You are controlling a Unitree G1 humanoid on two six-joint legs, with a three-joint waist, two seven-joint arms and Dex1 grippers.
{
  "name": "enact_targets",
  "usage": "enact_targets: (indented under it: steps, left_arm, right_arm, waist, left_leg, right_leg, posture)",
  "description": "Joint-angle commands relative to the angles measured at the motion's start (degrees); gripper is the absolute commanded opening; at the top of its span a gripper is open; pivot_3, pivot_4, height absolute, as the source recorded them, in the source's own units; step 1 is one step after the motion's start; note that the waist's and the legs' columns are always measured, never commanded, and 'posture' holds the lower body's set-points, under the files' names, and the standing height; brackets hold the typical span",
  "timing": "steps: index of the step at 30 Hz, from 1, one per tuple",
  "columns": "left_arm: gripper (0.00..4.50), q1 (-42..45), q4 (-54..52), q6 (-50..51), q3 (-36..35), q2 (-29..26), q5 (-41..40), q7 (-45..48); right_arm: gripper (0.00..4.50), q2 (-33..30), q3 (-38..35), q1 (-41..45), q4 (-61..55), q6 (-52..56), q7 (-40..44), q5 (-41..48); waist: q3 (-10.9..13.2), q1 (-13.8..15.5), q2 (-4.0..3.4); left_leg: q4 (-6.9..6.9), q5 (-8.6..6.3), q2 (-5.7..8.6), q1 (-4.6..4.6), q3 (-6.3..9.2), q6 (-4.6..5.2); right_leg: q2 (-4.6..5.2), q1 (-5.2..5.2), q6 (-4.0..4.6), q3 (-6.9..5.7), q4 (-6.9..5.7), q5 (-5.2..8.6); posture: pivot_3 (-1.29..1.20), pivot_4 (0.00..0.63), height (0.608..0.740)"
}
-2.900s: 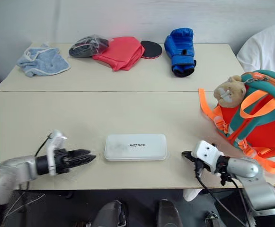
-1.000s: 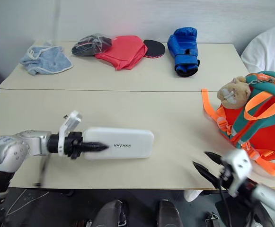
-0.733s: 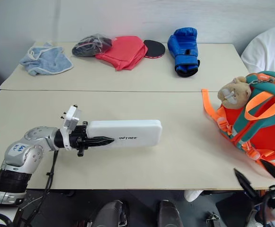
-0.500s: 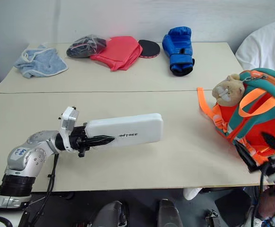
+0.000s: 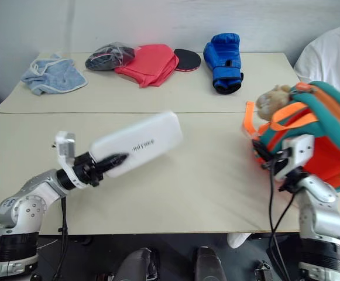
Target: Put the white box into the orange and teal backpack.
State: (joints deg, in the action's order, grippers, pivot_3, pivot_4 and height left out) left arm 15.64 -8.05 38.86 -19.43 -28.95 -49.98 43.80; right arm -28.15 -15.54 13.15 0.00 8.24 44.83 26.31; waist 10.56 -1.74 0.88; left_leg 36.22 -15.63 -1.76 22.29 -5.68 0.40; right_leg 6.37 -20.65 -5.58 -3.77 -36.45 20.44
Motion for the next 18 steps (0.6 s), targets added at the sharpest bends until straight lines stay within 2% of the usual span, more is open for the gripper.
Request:
enact_targets:
  steps: [1,6,10,15,18]
  left_arm:
    - [1.19,1.04,1.32,-0.31,-5.66,0.69,-2.79,-5.2]
    - [1.19,2.97,6.62,1.1,-9.0,-0.73,-3.13,-8.0]
    - [1.19,3.43,7.61,0.9,-9.84,-1.26,-3.01,-8.33]
    - [1.19,0.37,4.13,0.89,-11.37,-1.9,-4.15,-7.4]
    - [1.19,-1.63,-0.68,0.98,-13.2,-2.72,-6.98,-5.44]
  right_arm:
    - [0.02,0.45,4.93,2.98,-5.8,2.06,4.89,3.44]
    - [0.02,5.37,15.73,10.2,-12.4,8.59,9.88,8.33]
    - [0.02,3.8,19.74,9.69,-20.6,17.19,12.47,14.51]
    - [0.02,-5.92,15.49,4.66,-30.36,28.77,14.59,26.34]
    - [0.02,-9.1,12.88,2.36,-28.9,27.94,13.88,24.55]
  waist:
    - [0.0,-0.21,0.0]
    - [0.1,-0.67,0.17]
    - [0.11,0.13,0.19]
    - [0.1,0.49,0.24]
    - [0.16,0.43,0.45]
  left_leg:
    - [-0.03,0.01,-0.02,-0.01,-0.03,-0.02]
    - [-0.03,0.04,-0.07,0.01,-0.02,-0.08]
    - [-0.03,0.02,-0.05,0.16,0.09,-0.08]
    - [0.1,-0.14,0.12,0.4,0.24,0.17]
    - [0.17,-0.24,0.11,0.45,0.32,0.24]
  right_leg:
    - [-0.02,0.0,0.0,0.02,-0.08,0.0]
    - [-0.08,-0.08,0.0,0.02,-0.14,0.0]
    - [-0.05,-0.14,0.0,-0.09,-0.11,0.0]
    - [0.18,-0.11,0.0,-0.27,0.05,0.0]
    - [0.19,0.01,-0.02,-0.38,0.32,-0.01]
  posture:
    - [0.0,0.15,0.74]
    - [0.0,0.15,0.74]
    - [0.0,0.15,0.74]
    - [0.0,0.15,0.74]
    - [0.0,0.15,0.74]
